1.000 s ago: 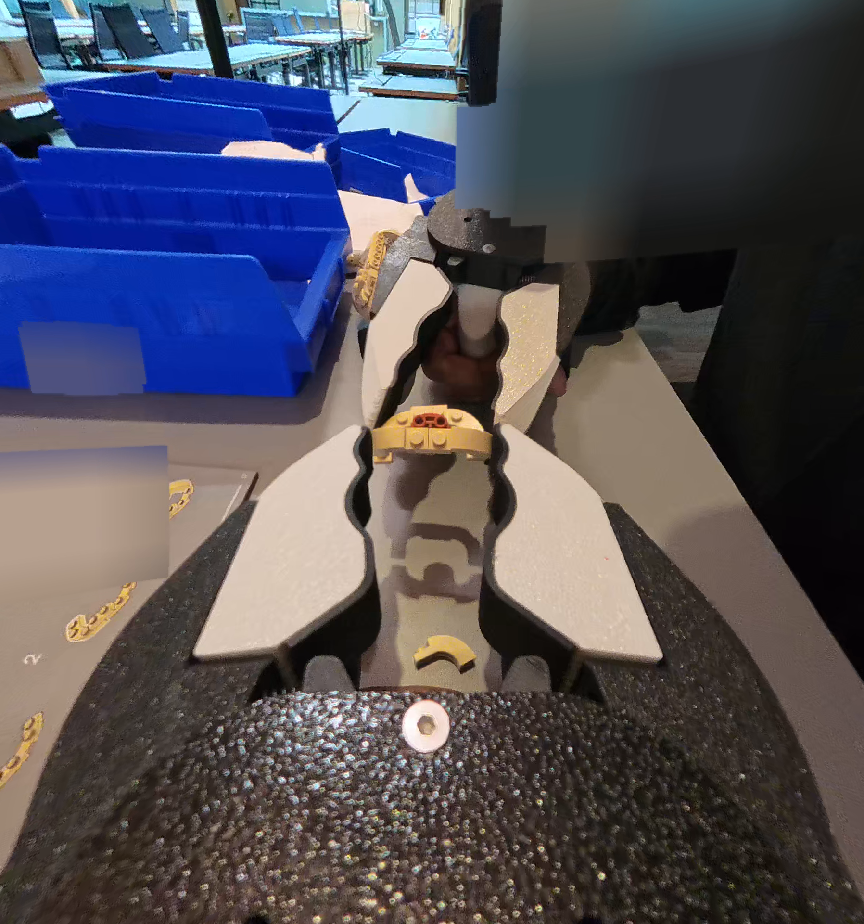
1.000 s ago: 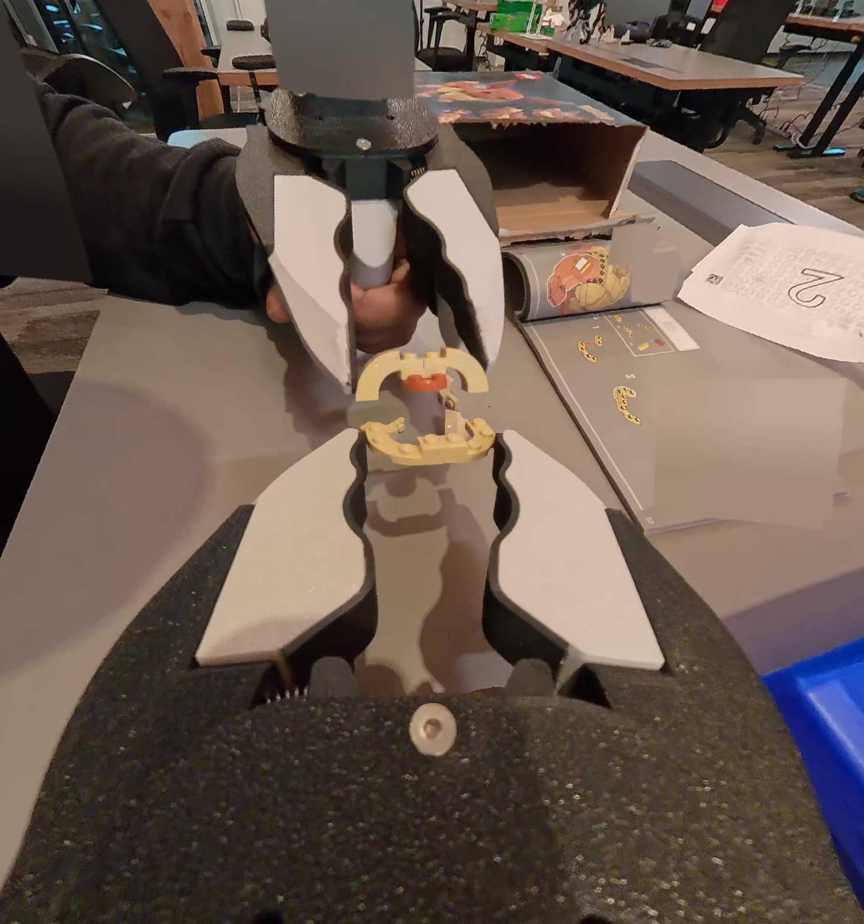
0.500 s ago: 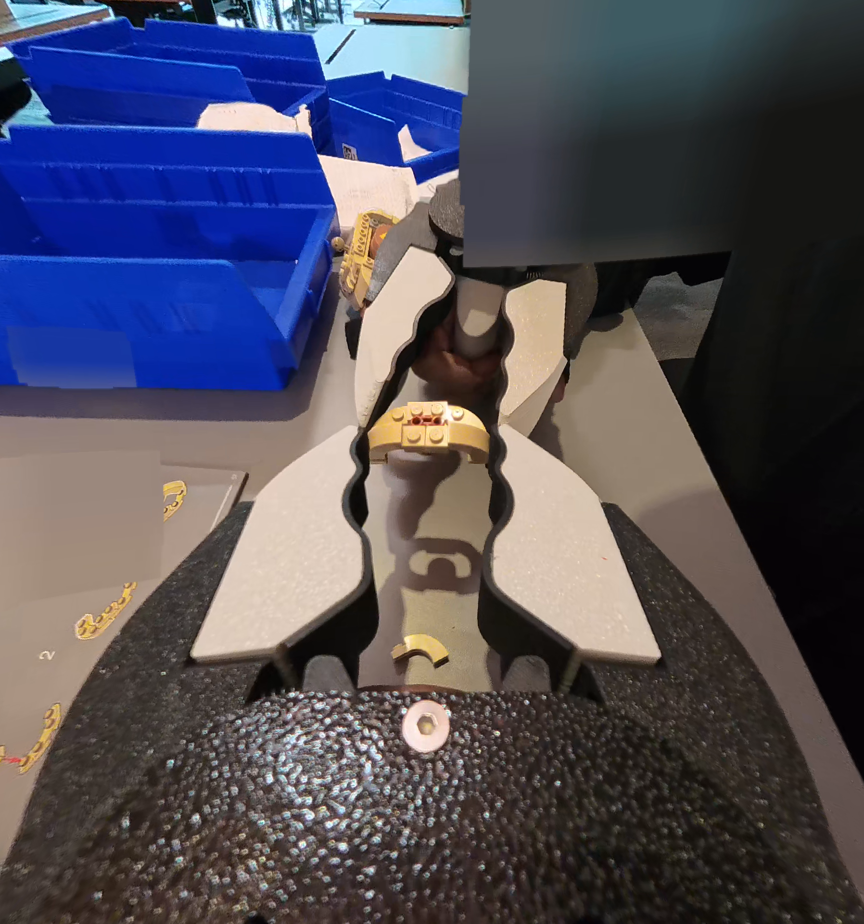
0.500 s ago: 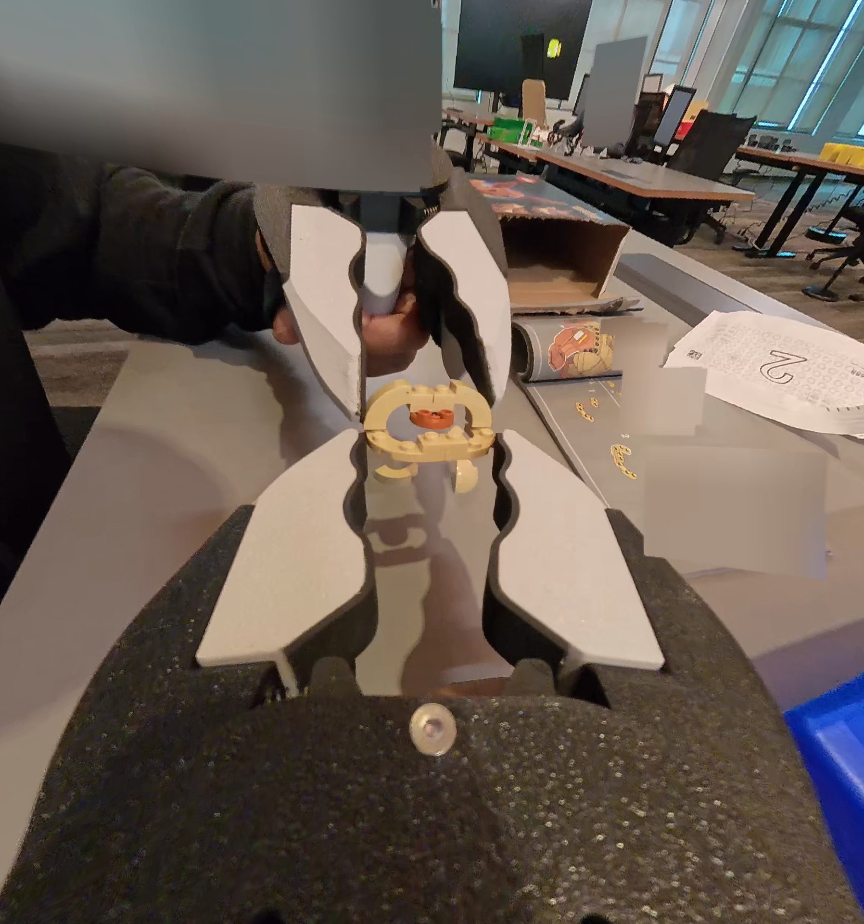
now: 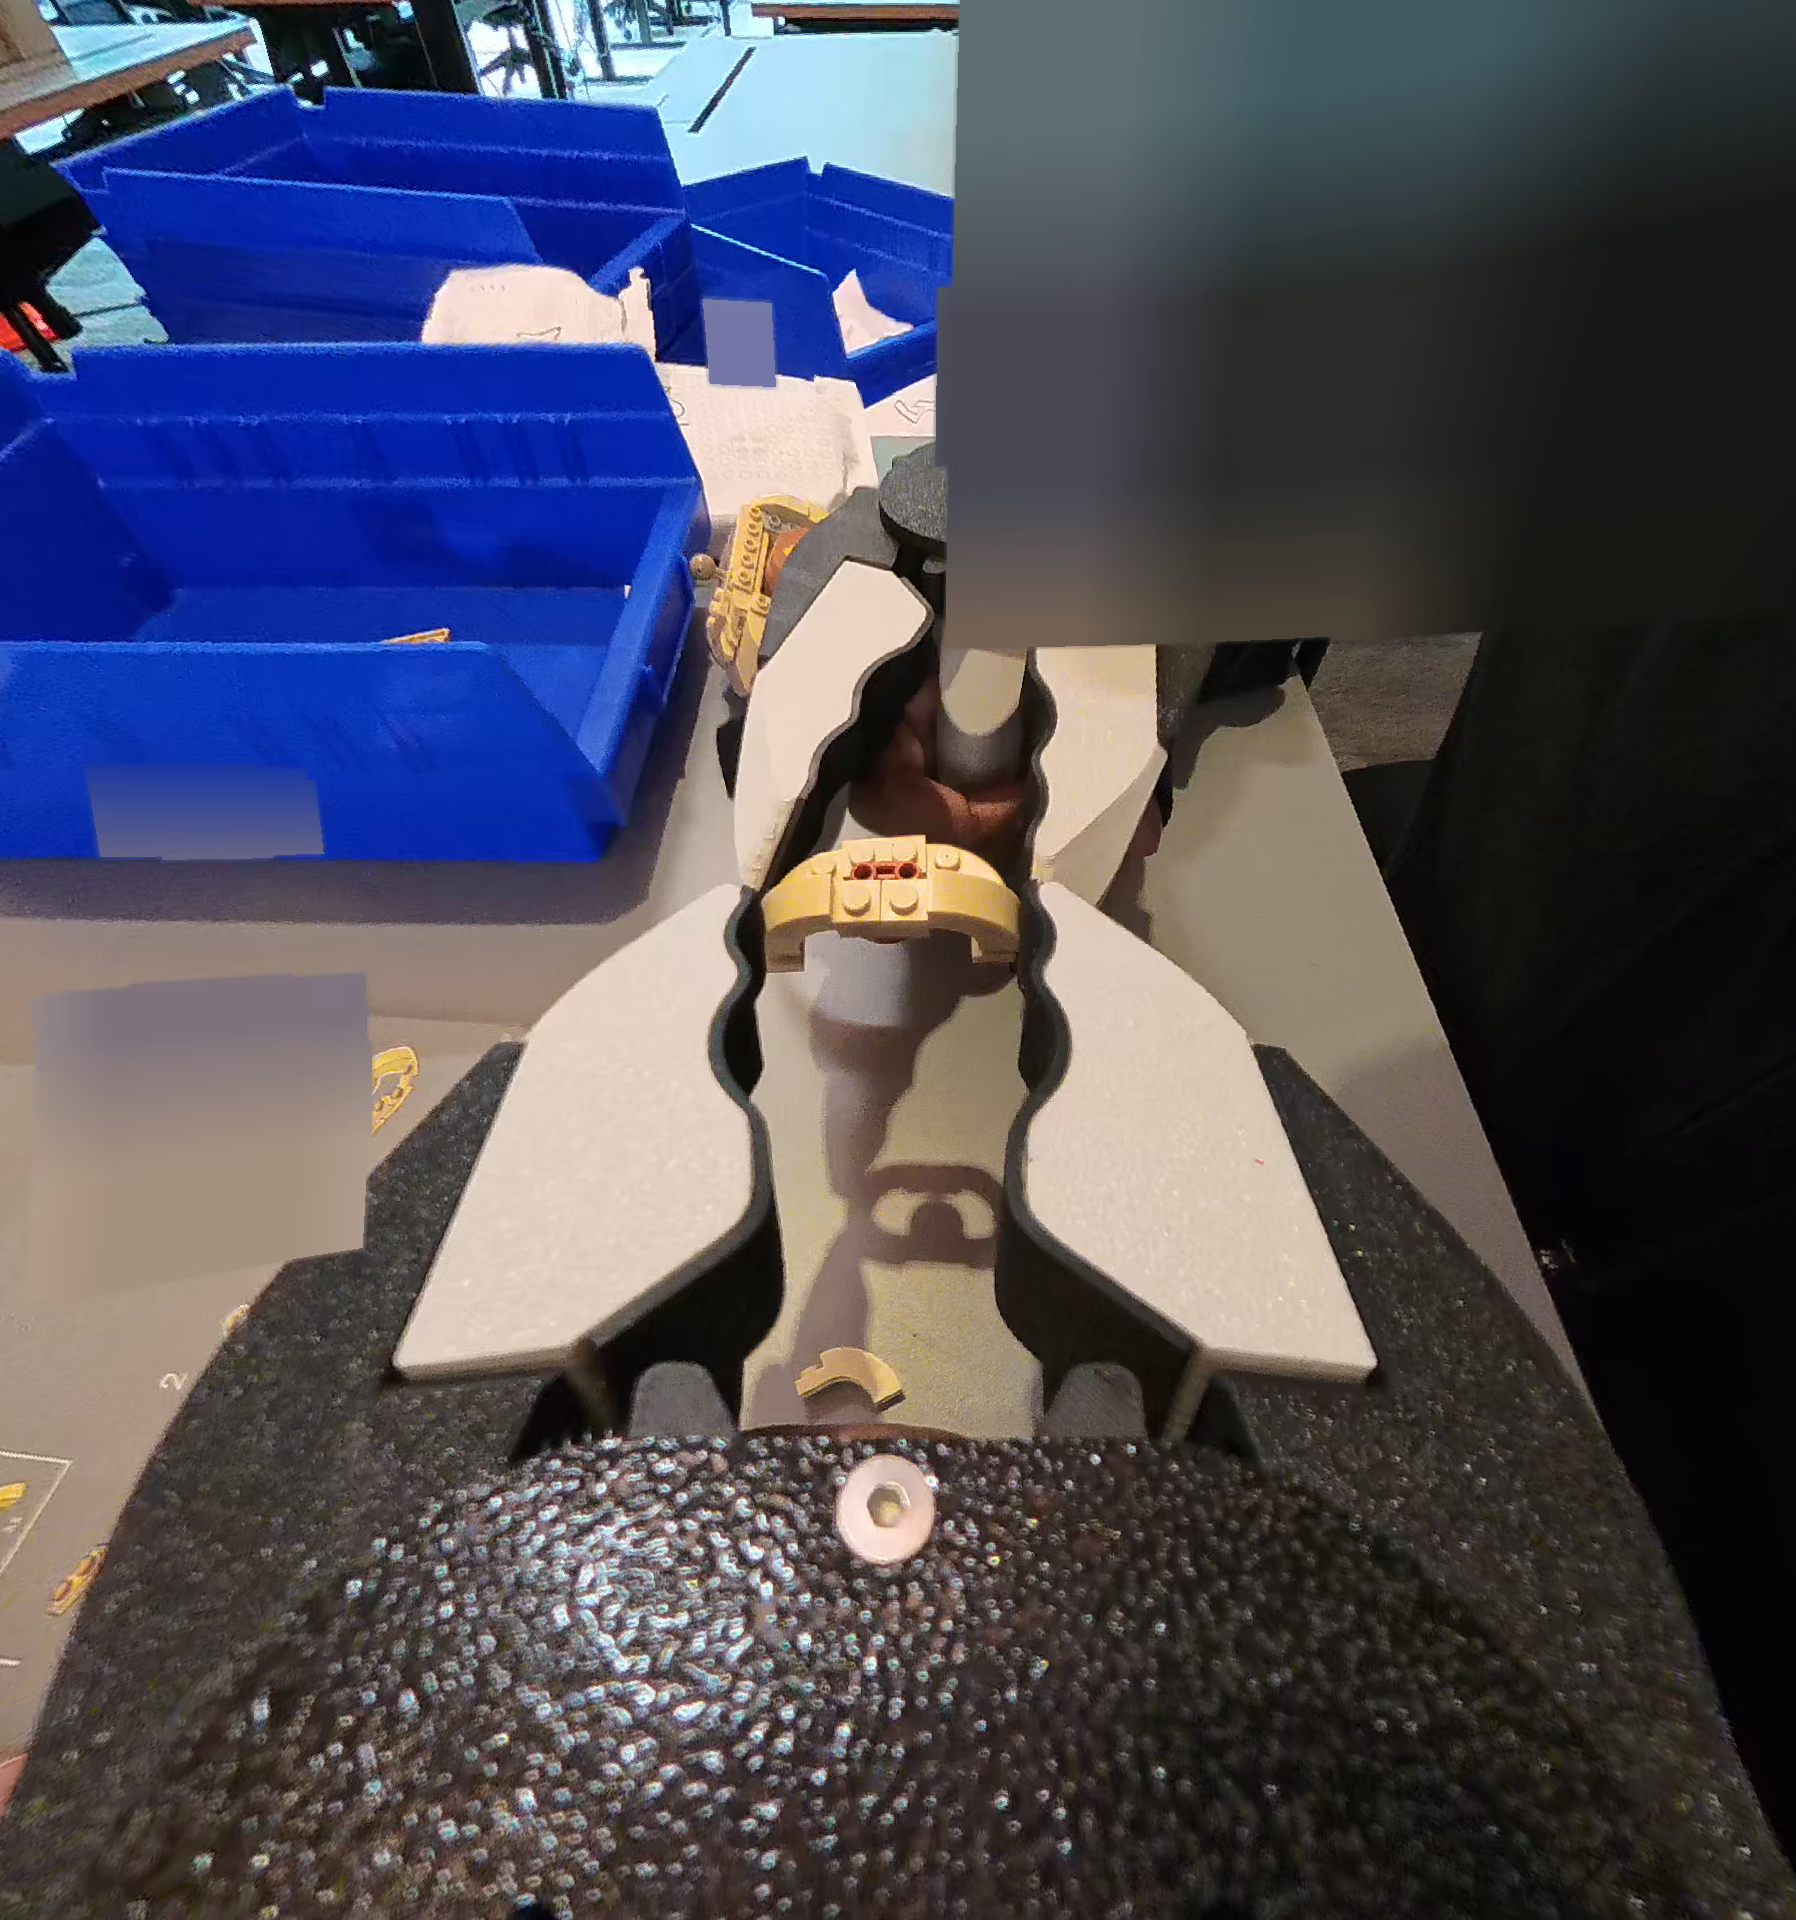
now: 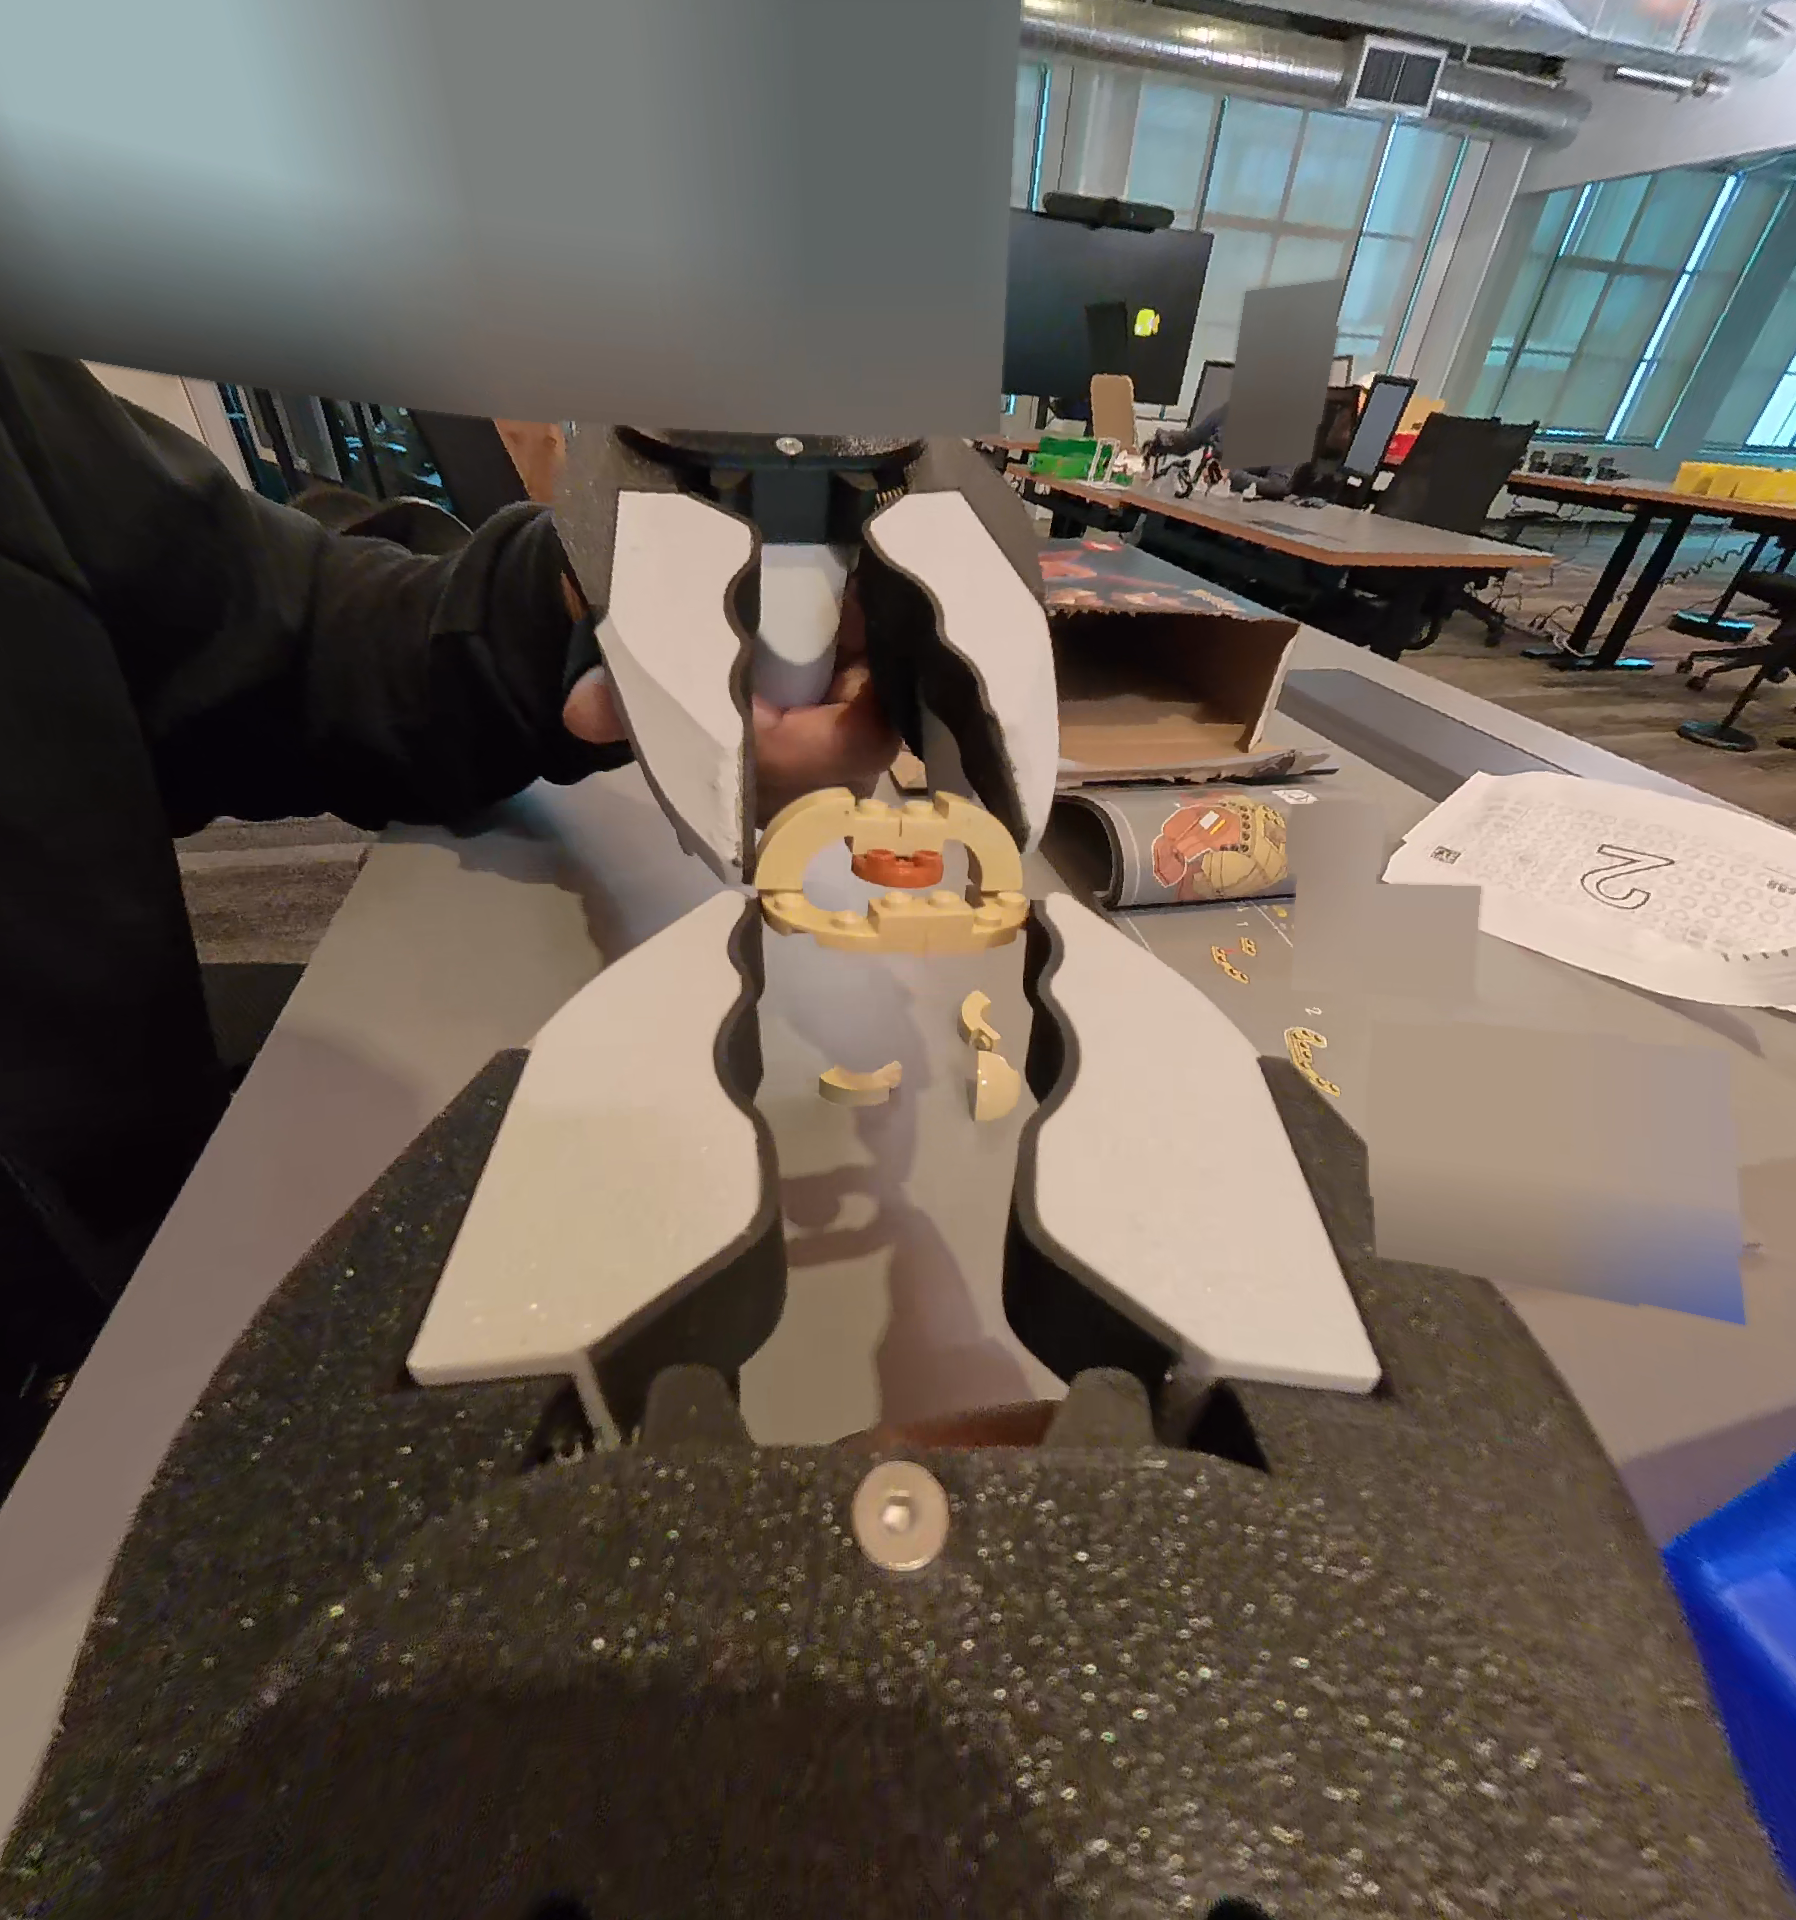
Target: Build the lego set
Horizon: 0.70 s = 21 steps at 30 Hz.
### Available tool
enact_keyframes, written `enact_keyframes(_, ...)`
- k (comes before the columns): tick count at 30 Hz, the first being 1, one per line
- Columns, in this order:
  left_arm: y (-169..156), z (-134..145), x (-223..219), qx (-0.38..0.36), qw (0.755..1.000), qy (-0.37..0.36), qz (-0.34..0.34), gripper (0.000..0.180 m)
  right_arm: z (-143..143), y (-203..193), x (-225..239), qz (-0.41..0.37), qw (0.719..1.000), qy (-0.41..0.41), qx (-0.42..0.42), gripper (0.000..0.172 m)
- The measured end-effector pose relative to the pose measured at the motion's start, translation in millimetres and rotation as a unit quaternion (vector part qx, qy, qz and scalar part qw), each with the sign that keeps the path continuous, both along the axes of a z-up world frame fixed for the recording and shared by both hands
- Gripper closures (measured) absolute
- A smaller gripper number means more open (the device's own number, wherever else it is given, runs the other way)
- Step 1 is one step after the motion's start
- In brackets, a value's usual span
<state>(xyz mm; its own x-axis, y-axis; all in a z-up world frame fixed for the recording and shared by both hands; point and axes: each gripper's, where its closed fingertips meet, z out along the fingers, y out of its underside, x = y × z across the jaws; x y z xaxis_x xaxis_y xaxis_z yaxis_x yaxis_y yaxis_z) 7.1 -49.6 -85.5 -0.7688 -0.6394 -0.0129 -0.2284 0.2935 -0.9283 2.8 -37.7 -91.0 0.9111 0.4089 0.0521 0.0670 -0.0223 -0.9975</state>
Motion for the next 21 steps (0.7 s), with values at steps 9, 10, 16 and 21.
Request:
enact_keyframes(9, 0.0, 4.9, -1.2, -0.004, 1.000, 0.008, 0.010, 0.134, 6.6, -2.1, -0.4, 0.002, 1.000, 0.007, 0.022, 0.124)
enact_keyframes(10, 0.2, 5.4, -1.0, -0.005, 1.000, 0.010, 0.013, 0.134, 7.4, -2.2, 0.0, 0.001, 1.000, 0.007, 0.025, 0.124)
enact_keyframes(16, -0.1, 8.6, -0.6, -0.003, 1.000, 0.013, 0.025, 0.134, 10.8, -2.8, 0.6, -0.003, 0.999, 0.011, 0.038, 0.124)
enact_keyframes(21, 0.0, 8.8, 0.6, 0.006, 0.999, 0.021, 0.038, 0.134, 11.2, -2.3, 1.2, -0.014, 0.999, -0.003, 0.044, 0.124)
